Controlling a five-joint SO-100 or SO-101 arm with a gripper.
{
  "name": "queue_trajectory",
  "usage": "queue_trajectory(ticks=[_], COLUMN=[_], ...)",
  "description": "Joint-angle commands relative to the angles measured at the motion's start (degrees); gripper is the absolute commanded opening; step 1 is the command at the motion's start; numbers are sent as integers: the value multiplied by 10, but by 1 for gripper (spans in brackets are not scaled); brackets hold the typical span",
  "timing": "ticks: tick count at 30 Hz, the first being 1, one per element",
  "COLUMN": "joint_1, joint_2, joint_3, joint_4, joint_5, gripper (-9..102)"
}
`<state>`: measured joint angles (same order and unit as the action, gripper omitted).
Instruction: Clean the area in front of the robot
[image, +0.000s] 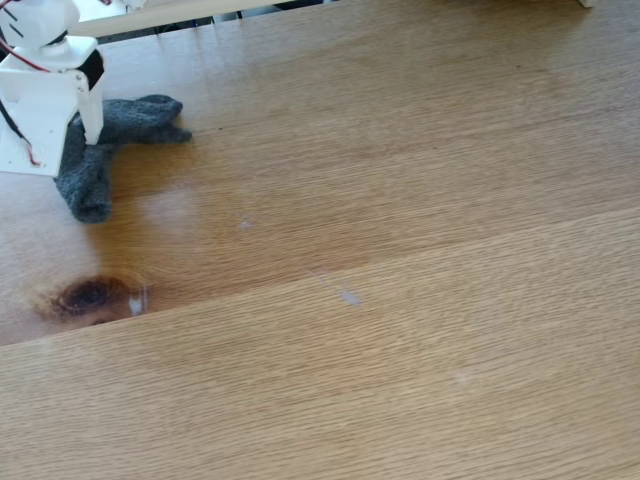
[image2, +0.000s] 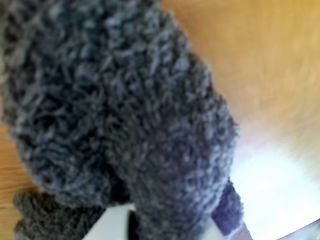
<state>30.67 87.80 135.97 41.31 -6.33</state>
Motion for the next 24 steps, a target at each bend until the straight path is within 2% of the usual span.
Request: queue_trajectory(ticks=[1,6,9,12,21,24], joint_1=[-107,-252,-334,-412,-574,-607], joint_2=[110,178,189,194,91,14], joint_3=[-22,-20,-27,-29,-30,-38], joint_4=[18,54,37,-13,-308,-410], joint_5=[25,62,84,109,116,87], gripper=[0,0,0,0,0,0])
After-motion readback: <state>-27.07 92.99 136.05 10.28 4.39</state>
